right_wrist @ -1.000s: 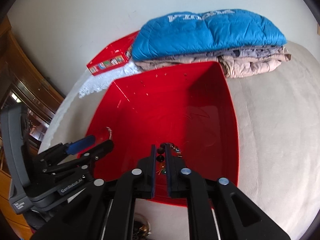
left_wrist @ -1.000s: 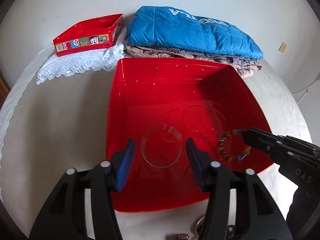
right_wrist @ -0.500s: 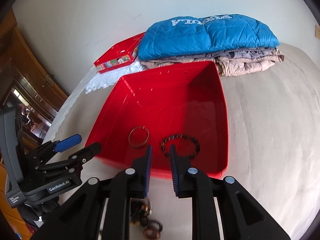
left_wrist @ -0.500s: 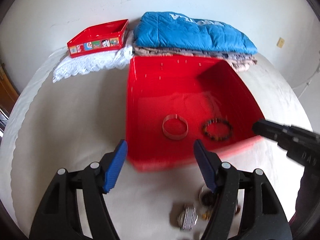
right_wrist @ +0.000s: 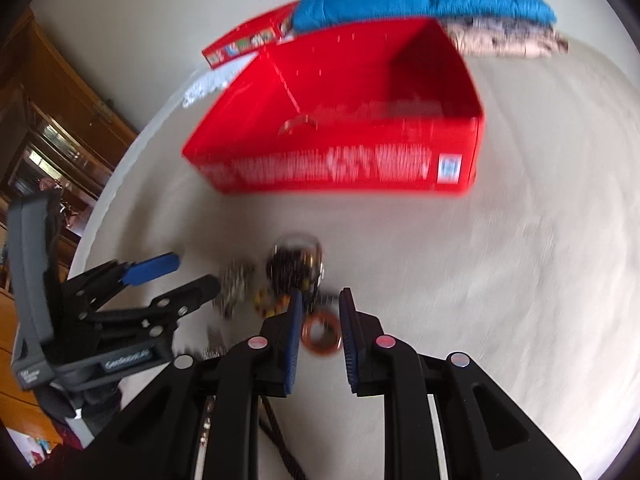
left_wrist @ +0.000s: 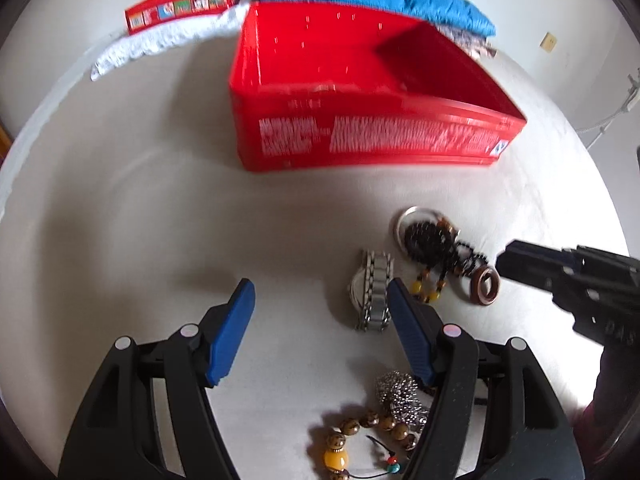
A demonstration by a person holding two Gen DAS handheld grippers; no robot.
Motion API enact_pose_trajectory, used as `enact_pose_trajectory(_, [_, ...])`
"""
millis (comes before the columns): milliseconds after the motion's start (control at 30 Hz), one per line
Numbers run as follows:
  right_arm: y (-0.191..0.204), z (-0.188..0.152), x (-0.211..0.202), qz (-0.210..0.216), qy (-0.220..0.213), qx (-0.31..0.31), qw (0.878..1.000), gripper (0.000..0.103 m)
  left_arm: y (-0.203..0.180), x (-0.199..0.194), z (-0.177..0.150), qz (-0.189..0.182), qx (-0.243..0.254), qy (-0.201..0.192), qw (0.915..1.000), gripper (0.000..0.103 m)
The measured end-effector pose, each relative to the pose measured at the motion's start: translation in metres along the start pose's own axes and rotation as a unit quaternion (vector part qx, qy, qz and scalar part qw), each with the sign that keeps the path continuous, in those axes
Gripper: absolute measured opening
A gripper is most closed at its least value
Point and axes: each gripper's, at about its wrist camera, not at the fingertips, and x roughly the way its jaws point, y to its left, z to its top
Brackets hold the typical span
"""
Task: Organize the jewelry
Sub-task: 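Grasp the brown wooden ring pendant with the right tool while the left tool grasps the silver watch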
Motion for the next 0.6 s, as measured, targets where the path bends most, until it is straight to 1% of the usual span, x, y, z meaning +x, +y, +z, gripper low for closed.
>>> enact_pose_trajectory(67, [-0.003, -0.007, 0.001, -0.006, 0.0, 0.001, 1.0, 0.019, -0.001, 0.001, -0.001, 0.008, 0.003, -0.008, 0.9999, 0.069])
enact_pose_trajectory(100, [-0.005, -0.008, 0.002, -0.007, 0.0, 0.004, 1.0, 0.022, -0.002, 0.0, -0.002, 0.017, 0.006, -0.014, 0.9998, 0.069])
enact_pose_trajectory(133, [-0.007, -0.009, 0.003, -0.005, 0.002, 0.007, 1.0, 0.027, -0.003, -0.001, -0.002, 0.02, 0.008, -0.018, 0.9996, 0.069])
enact_pose_trajectory(200, [-0.009, -0.009, 0.006, 0.0, 0.005, 0.012, 1.0, 0.03, -0.005, -0.003, -0.003, 0.017, 0.012, -0.021, 0.9996, 0.07])
enact_pose_trajectory(267, [-0.009, -0.009, 0.008, 0.004, 0.009, 0.01, 1.0, 0.03, -0.007, -0.005, -0.004, 0.012, 0.014, -0.024, 0.9996, 0.071])
enact_pose_trajectory(367, [-0.003, -0.01, 0.012, -0.001, 0.01, 0.004, 1.0, 0.03, -0.007, -0.007, -0.002, 0.017, 0.013, -0.03, 0.9993, 0.072])
enact_pose_trajectory(467, [0.003, -0.011, 0.014, -0.014, 0.008, -0.008, 1.0, 0.033, -0.006, -0.008, -0.002, 0.017, 0.011, -0.031, 0.9993, 0.073])
enact_pose_trajectory(600, [0.013, -0.013, 0.019, -0.044, 0.001, -0.031, 0.999, 0.034, -0.008, -0.004, -0.002, 0.018, 0.013, -0.027, 0.9994, 0.074])
